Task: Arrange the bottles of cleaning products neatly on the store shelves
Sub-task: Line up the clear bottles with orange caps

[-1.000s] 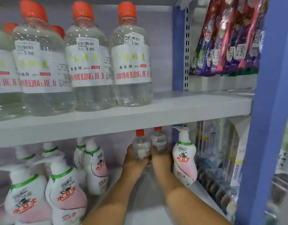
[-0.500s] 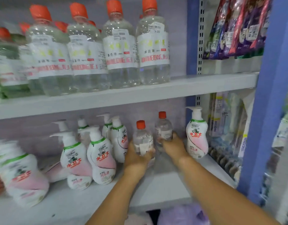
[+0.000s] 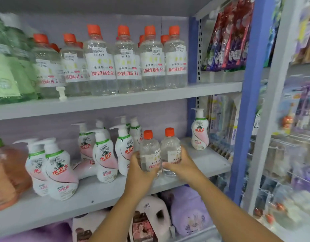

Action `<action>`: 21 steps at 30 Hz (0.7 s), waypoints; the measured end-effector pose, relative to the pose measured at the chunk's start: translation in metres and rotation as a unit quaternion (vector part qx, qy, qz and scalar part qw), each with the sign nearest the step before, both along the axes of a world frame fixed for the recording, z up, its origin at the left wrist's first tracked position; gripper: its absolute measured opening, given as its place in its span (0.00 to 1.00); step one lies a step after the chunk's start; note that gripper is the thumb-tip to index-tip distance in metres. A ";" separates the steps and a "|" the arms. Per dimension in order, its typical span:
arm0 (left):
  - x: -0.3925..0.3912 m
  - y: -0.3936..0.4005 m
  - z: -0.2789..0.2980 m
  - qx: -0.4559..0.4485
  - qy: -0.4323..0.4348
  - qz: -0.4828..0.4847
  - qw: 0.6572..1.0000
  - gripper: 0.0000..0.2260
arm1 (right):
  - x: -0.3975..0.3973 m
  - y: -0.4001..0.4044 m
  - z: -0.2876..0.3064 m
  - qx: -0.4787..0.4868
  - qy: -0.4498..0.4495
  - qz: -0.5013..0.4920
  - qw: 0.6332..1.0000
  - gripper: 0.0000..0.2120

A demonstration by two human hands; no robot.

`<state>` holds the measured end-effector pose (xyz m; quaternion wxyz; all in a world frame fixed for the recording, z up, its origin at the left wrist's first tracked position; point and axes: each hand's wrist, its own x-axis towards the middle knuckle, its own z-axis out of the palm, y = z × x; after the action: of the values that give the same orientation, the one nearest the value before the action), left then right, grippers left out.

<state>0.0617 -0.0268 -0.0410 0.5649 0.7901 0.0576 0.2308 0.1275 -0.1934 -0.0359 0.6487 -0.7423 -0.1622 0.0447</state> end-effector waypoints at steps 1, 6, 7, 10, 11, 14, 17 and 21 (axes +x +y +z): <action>-0.003 0.001 0.004 -0.003 0.003 0.002 1.000 0.34 | -0.004 0.003 0.001 0.002 0.001 -0.018 1.000 0.38; -0.033 0.005 0.011 -0.022 0.007 0.030 0.999 0.37 | -0.038 0.001 0.010 -0.016 -0.048 -0.099 0.994 0.37; -0.044 0.005 0.012 -0.027 0.004 0.040 0.999 0.36 | -0.045 0.003 0.012 -0.010 -0.060 -0.105 0.993 0.36; -0.077 0.005 0.021 -0.020 -0.026 0.069 0.997 0.31 | -0.071 0.007 0.031 0.021 -0.092 -0.097 0.991 0.31; -0.088 0.006 0.026 -0.011 -0.039 0.079 0.996 0.30 | -0.080 0.008 0.039 0.037 -0.105 -0.089 0.990 0.30; -0.121 0.013 0.044 -0.012 -0.079 0.111 0.991 0.29 | -0.111 0.019 0.062 0.091 -0.134 -0.057 0.985 0.28; -0.153 0.026 0.076 0.004 -0.120 0.127 0.985 0.26 | -0.140 0.036 0.090 0.081 -0.206 -0.058 0.973 0.32; -0.188 0.053 0.125 0.035 -0.174 0.146 0.973 0.25 | -0.164 0.067 0.134 0.083 -0.265 -0.036 0.960 0.31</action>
<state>-0.1267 0.0261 0.0843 0.4983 0.7402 0.0646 0.4468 -0.0365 -0.1268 0.0979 0.6430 -0.6763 -0.3043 -0.1910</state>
